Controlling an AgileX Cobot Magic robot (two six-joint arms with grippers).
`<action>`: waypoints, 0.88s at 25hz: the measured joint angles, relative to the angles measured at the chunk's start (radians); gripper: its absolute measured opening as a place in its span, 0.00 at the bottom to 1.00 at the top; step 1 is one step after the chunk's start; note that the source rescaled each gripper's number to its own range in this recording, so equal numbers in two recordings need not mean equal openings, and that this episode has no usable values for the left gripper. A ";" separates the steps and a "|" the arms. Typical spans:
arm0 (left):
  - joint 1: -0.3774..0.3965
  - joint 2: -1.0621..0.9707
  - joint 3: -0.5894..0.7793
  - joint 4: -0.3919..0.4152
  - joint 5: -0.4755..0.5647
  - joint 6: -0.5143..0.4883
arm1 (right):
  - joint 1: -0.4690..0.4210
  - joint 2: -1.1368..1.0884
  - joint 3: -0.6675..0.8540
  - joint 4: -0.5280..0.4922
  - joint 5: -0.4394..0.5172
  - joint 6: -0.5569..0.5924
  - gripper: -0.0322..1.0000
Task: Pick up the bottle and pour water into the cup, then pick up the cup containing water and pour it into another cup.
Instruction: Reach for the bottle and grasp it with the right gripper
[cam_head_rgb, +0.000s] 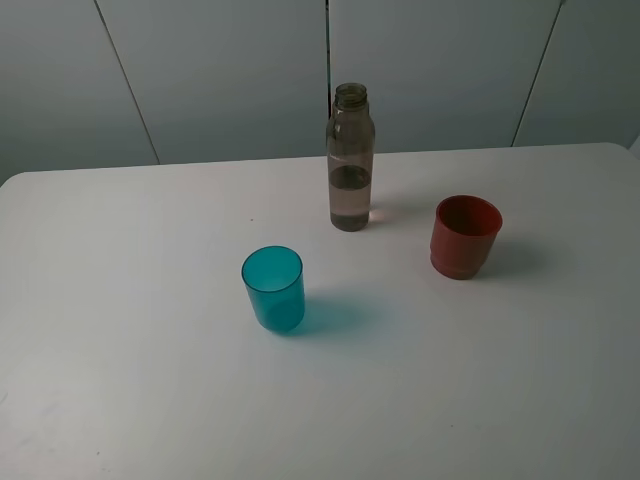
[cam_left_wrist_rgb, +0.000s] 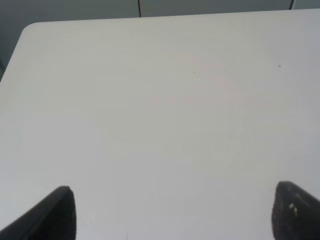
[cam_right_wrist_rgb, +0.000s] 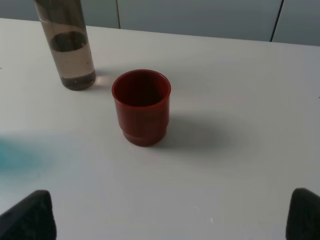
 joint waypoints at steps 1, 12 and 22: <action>0.000 0.000 0.000 0.000 0.000 0.000 | 0.000 0.000 0.000 0.000 0.000 0.000 1.00; 0.000 0.000 0.000 0.000 0.000 0.000 | 0.000 0.000 0.000 0.000 0.000 0.000 1.00; 0.000 0.000 0.000 0.000 0.000 0.000 | 0.000 0.000 0.000 0.000 0.000 0.000 1.00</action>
